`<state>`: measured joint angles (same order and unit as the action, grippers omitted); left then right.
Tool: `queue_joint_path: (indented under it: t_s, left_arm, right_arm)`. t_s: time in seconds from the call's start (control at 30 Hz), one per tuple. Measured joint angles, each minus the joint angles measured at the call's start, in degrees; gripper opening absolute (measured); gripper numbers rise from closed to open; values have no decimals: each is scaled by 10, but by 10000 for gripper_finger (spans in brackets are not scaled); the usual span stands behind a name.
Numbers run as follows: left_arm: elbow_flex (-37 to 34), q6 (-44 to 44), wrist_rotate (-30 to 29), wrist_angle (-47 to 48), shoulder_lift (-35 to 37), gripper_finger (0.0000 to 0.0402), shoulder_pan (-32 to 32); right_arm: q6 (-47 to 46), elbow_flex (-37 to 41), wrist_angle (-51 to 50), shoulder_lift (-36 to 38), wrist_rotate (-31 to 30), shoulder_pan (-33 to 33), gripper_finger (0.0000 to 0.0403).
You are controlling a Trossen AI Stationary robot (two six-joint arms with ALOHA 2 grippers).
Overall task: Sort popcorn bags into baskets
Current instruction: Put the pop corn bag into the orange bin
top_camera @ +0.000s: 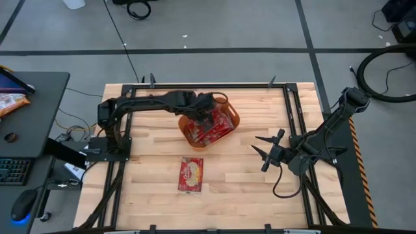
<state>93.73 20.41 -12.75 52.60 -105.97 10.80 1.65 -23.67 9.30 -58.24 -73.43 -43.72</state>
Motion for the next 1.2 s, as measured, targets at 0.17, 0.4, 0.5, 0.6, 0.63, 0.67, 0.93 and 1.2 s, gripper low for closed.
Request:
queue_joint_path:
  t_s: [0.17,0.4,0.5,0.6,0.63,0.67,0.93,1.2]
  left_arm:
    - [-7,-17,0,-14,0,50,-4]
    - [6,-77,22,-35,0,120,-39]
    - [8,-107,84,-42,0,129,-61]
    - [7,-110,130,-40,0,127,-89]
    - [5,-106,136,-41,0,125,-100]
    - [5,-106,140,-39,0,123,-111]
    - [4,-112,121,-34,-7,118,-209]
    - [4,-130,109,53,-58,117,-289]
  right_arm:
    - [0,0,0,0,0,0,187]
    - [0,0,0,0,0,0,187]
    - [0,0,0,0,0,0,187]
    - [0,0,0,0,0,0,187]
    - [0,0,0,0,0,0,187]
    - [0,0,0,0,0,0,187]
    - [-2,0,0,0,0,0,187]
    - [-6,0,-1,0,0,0,187]
